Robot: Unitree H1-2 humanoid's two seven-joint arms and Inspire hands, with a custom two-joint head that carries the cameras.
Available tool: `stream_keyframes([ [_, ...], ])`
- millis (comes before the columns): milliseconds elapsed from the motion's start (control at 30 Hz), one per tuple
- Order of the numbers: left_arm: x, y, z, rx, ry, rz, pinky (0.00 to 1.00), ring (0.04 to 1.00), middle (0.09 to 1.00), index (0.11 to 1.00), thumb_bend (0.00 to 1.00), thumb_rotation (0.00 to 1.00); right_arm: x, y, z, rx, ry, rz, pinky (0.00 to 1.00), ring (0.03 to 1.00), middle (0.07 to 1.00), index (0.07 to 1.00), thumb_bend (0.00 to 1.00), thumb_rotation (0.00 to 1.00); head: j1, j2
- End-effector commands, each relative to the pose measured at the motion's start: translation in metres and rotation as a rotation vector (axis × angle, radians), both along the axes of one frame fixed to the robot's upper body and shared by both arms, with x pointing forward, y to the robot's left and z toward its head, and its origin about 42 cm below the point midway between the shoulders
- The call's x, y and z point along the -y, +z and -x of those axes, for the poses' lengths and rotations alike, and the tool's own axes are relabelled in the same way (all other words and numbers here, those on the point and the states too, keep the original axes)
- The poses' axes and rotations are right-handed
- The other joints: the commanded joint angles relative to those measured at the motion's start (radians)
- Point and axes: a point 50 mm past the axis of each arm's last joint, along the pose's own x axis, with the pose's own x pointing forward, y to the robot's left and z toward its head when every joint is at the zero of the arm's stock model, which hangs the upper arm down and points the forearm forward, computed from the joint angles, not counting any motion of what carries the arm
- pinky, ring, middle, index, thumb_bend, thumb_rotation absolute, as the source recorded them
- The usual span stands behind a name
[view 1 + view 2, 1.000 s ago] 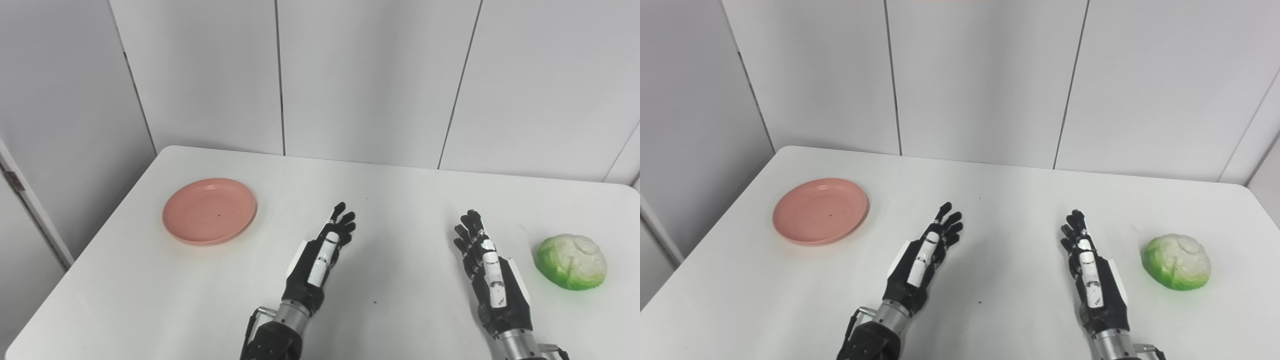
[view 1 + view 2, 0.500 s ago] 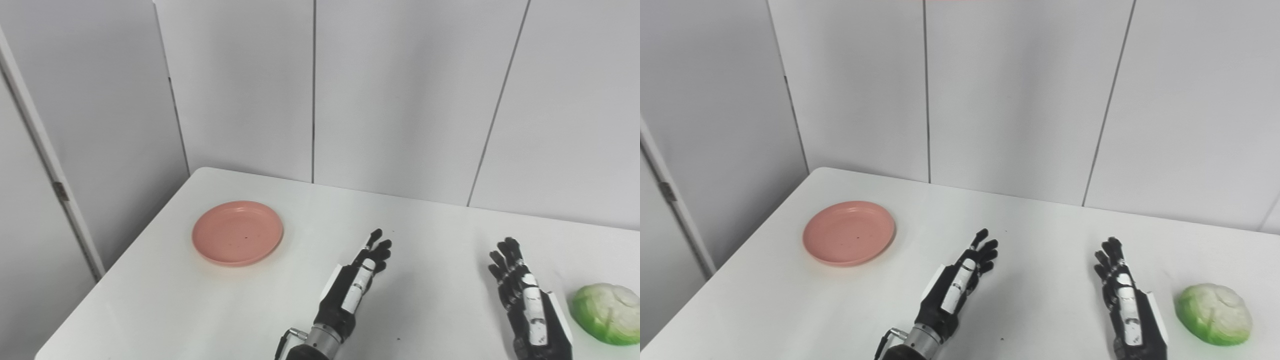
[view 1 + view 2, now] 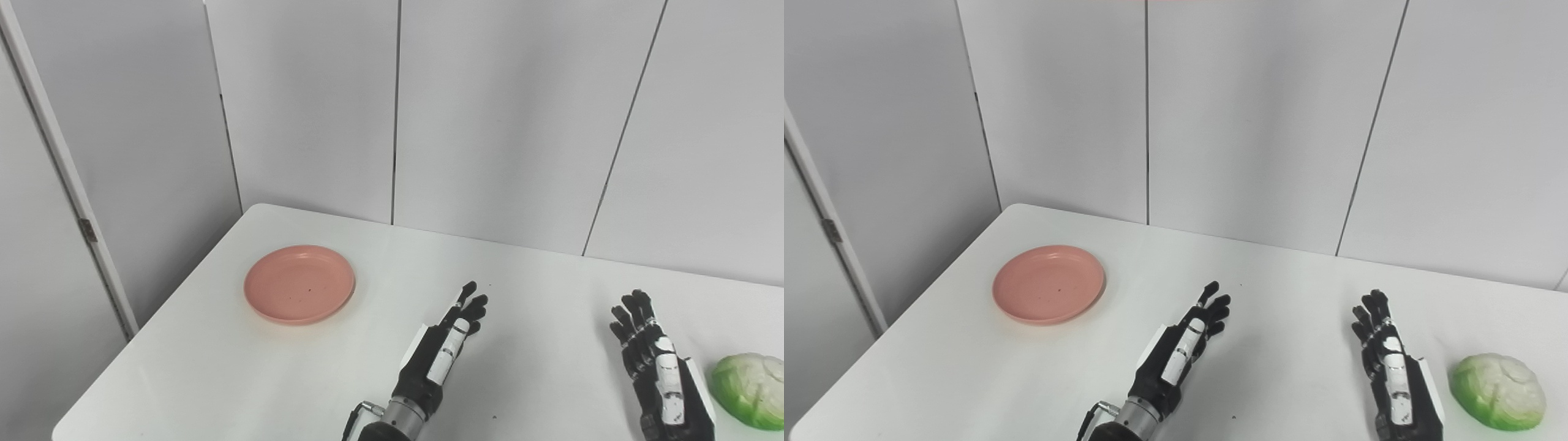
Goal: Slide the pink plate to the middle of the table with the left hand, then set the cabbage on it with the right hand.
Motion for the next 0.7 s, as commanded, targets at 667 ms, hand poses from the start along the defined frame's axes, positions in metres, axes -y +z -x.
stream_keyframes([
  [667, -0.014, -0.015, 0.036, -0.104, 0.055, 0.005, 0.94, 0.939, 0.946, 0.957, 0.45, 1.0, 0.005, -0.036, 0.034, -0.134, -0.019, 0.012, 0.98, 0.966, 0.981, 0.991, 0.42, 1.0, -0.002, 0.045],
])
